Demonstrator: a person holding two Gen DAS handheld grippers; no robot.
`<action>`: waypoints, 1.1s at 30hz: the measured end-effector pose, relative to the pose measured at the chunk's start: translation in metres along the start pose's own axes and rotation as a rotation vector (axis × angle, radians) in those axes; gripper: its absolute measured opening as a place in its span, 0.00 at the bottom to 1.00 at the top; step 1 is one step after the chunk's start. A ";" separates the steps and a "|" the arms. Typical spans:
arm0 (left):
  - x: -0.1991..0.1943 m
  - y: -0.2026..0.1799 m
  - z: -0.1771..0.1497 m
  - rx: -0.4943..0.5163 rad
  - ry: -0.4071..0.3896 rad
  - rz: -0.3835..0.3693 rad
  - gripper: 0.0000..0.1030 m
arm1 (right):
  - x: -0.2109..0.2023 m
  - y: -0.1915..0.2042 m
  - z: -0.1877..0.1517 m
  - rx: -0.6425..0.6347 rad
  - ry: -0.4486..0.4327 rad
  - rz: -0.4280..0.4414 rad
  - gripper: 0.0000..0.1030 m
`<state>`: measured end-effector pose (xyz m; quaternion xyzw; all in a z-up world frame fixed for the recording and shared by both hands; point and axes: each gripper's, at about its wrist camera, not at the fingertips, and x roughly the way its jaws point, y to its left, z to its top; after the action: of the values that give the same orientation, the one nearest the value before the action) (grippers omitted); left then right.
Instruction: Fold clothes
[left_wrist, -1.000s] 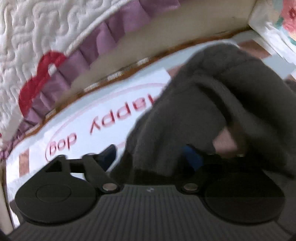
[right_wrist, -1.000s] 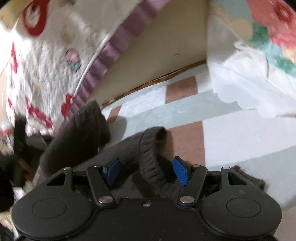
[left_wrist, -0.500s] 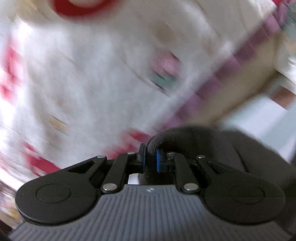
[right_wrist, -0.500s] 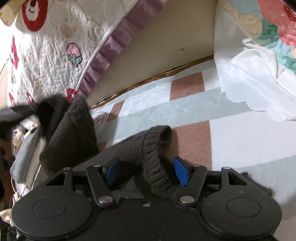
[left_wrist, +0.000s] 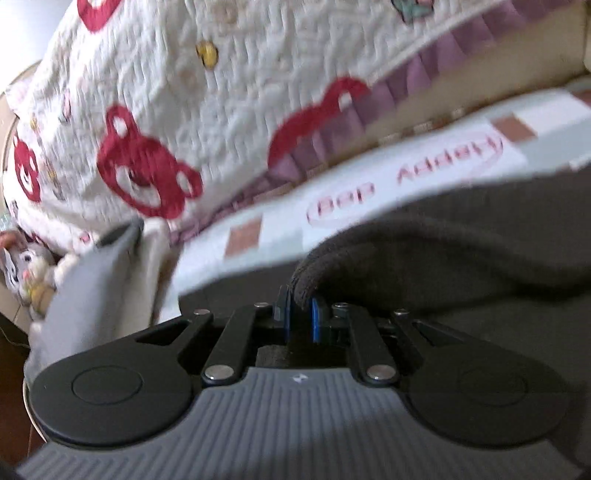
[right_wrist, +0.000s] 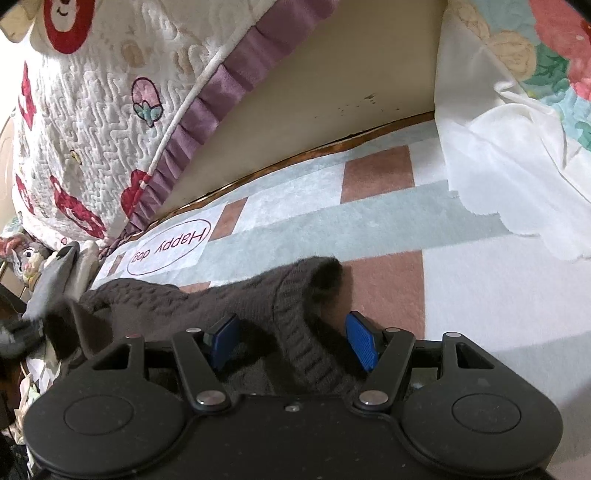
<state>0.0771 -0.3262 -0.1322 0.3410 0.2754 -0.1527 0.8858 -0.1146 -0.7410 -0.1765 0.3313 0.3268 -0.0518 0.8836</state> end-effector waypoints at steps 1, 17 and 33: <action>0.000 0.000 -0.003 0.001 -0.001 -0.004 0.10 | 0.004 0.000 0.004 0.003 0.003 0.002 0.68; 0.007 0.039 0.120 -0.141 -0.263 0.091 0.09 | -0.016 0.044 0.011 -0.306 -0.253 -0.081 0.13; 0.003 -0.002 0.096 -0.210 -0.218 0.068 0.10 | -0.011 0.038 0.002 -0.417 -0.272 -0.255 0.13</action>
<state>0.1150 -0.3942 -0.0761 0.2370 0.1803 -0.1288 0.9459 -0.1105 -0.7139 -0.1481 0.0885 0.2477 -0.1381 0.9549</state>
